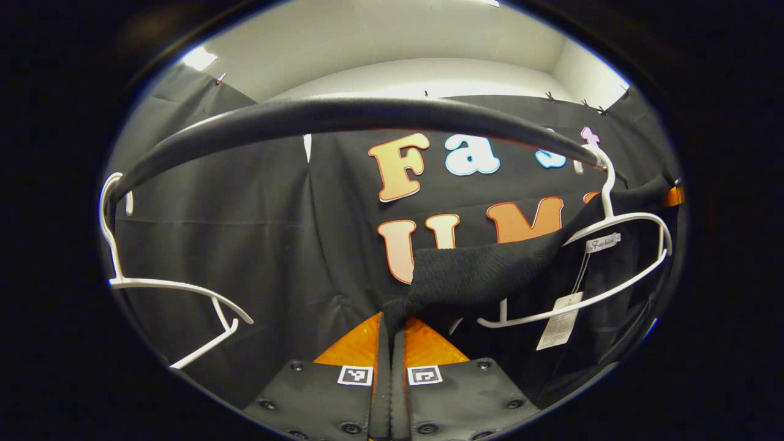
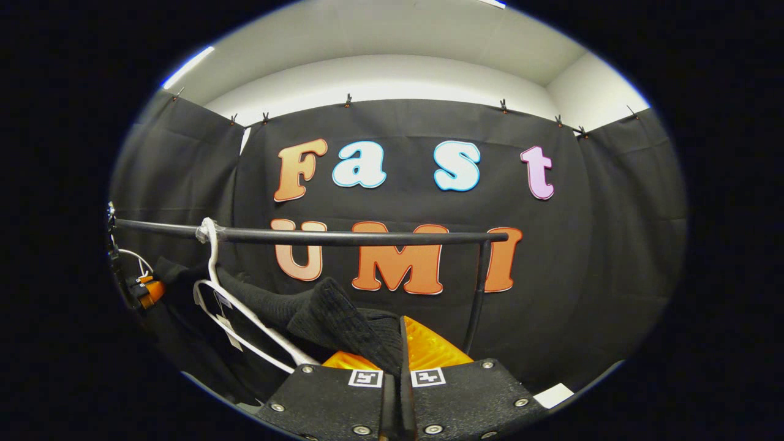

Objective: Grasp the clothes on the hanger with both hands and then place them into the laundry hamper below.

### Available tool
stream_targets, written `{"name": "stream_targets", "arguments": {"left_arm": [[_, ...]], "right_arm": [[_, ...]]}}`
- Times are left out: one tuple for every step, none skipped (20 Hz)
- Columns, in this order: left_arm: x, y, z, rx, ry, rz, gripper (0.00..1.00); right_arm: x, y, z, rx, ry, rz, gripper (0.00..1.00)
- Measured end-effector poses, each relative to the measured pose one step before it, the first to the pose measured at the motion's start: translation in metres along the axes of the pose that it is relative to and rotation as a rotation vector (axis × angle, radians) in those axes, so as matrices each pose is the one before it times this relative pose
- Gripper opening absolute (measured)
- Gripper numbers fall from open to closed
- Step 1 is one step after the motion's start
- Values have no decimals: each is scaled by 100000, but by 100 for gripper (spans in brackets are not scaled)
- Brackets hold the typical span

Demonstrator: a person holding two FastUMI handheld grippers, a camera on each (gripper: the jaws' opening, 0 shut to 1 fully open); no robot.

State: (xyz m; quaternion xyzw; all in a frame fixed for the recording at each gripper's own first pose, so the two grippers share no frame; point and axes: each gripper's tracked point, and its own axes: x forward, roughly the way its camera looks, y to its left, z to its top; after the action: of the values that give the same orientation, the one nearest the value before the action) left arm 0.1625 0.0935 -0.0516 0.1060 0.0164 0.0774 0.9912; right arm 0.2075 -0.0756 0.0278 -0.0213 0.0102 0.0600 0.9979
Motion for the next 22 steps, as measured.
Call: {"name": "stream_targets", "arguments": {"left_arm": [[-39, 118, -181, -461, 781, 1139, 7], [143, -47, -383, -763, 755, 733, 10], [57, 56, -530, -587, 768, 1021, 10], [149, 30, -458, -385, 557, 819, 10], [104, 156, -319, 231, 484, 1095, 10], [159, 150, -125, 468, 260, 1183, 7], [47, 114, 3, 295, 250, 921, 7], [153, 60, -76, -575, 231, 871, 7], [-59, 46, -161, -861, 574, 987, 7], [-42, 115, -125, -1013, 349, 1306, 7], [-21, 175, -188, -586, 325, 1334, 7], [-82, 281, -163, 311, 229, 1846, 7], [74, 311, -117, 1468, 243, 2212, 7], [146, 315, -142, 1167, 309, 2320, 7], [189, 90, -359, 439, 814, 1663, 7], [93, 46, -583, -377, 1806, 1186, 4], [-314, -103, -517, -1196, 1182, 701, 7], [-362, -148, -464, -964, 713, 802, 7], [-165, -108, -372, -225, 477, 580, 7], [134, -93, -641, 274, 509, 143, 7], [246, -160, -824, 224, 1143, -206, 7], [306, -169, -855, -329, 1832, -415, 7]], "right_arm": [[730, 20, -550, 802, 1630, 1927, 3], [772, -88, -427, 597, 984, 1465, 3], [709, -209, -461, -242, 1144, 1409, 3], [574, -17, -578, -302, 1158, 1829, 3], [830, 130, -487, -208, 996, 2365, 3], [686, 152, -368, -317, 871, 2587, 3], [490, -66, -344, 265, 870, 2442, 3], [638, -107, -286, 1386, 937, 2331, 3], [727, -136, -167, 2074, 742, 2317, 3], [784, -31, 54, 1813, 244, 2217, 3], [770, -8, 15, 1113, -320, 2034, 2], [809, 175, 46, 496, -393, 2484, 3], [515, 363, -137, 666, -222, 2966, 3], [347, 592, -170, 1043, -726, 3761, 3], [363, 335, -95, 1007, -878, 3351, 3], [388, 24, -273, 1358, -399, 2775, 8], [451, -108, -364, 1506, 2, 2116, 4], [397, -121, -301, 1124, -202, 1963, 4], [375, -148, -372, 654, -116, 1558, 4], [75, -58, -433, 595, 20, 1555, 4], [209, 5, -489, 1127, 177, 1654, 4], [-25, 102, -485, 1909, 232, 2285, 4]]}}
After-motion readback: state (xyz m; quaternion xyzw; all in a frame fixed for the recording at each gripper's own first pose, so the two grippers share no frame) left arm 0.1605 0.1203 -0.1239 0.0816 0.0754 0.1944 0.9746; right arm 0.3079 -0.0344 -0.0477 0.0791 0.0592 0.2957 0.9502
